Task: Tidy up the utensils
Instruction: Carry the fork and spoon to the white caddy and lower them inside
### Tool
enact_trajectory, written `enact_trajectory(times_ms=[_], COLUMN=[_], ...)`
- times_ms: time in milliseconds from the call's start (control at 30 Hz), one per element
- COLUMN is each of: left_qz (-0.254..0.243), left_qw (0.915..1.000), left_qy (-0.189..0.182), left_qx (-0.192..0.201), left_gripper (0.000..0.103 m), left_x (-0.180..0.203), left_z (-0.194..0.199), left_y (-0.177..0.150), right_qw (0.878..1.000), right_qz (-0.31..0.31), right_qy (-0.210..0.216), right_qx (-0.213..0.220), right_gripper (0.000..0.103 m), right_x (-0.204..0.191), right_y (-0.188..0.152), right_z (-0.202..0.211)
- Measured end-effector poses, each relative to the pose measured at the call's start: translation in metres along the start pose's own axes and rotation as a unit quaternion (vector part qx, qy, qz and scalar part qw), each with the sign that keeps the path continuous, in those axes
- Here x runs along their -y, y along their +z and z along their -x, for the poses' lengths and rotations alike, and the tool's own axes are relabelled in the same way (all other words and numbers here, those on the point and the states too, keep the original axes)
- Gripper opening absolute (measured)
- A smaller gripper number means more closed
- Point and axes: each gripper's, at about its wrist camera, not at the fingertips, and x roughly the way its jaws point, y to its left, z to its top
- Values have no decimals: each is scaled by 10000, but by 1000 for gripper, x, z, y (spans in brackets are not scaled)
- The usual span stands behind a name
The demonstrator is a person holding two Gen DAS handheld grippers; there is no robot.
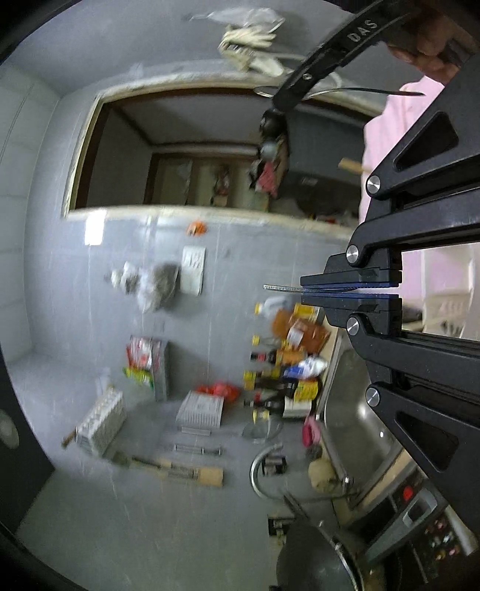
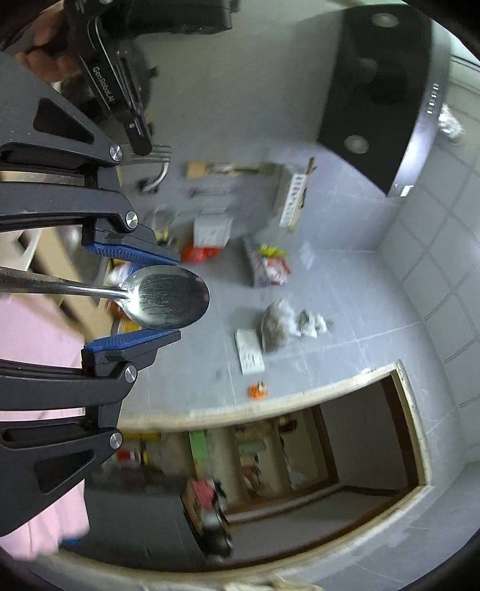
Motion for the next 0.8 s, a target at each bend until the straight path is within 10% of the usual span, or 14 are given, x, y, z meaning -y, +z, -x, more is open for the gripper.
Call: enact_trajectory(times_ms=[433,800], left_qz=[-163,-430], left_qw=[9928,9906], left_qy=[1162,1259], left_qx=[-257,-331], left_gripper=[0,1], left_x=[-32,-19], left_z=[-35,-50], left_y=[-22,-70], right_qw=[9973,9994], right_qz=[-512,-185], right_qy=[530,282], right_qx=[75,-86], right_gripper=[31,31], right_x=[-6,-8], right_y=[-40,-74], right_z=[-45,-50])
